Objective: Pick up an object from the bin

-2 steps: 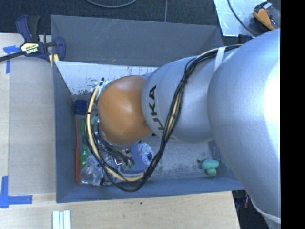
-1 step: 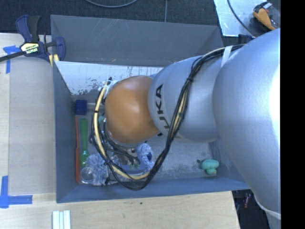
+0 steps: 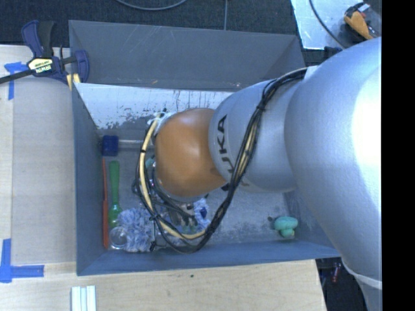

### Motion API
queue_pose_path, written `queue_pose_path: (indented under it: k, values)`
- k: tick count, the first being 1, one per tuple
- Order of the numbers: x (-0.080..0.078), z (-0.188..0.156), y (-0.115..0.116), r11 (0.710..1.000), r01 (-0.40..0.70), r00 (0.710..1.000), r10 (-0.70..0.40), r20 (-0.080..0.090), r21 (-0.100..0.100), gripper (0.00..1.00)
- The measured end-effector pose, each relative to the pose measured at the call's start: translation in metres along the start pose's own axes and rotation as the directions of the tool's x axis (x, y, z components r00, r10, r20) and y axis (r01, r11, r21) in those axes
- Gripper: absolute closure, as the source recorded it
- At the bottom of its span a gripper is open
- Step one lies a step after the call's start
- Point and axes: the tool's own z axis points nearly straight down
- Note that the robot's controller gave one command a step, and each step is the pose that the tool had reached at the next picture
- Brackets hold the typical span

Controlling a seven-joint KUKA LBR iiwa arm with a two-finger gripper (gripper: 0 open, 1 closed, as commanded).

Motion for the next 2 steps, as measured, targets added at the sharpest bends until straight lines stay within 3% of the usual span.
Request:
queue_pose_path:
  k: [1, 2]
  values:
    - [0.0015, 0.0285, 0.0043, 1.000, -0.017, 1.000, 0.017, 0.010, -0.002, 0.00]
    - [0.0009, 0.0278, -0.0009, 0.992, -0.126, 0.992, 0.126, 0.009, -0.004, 1.00]
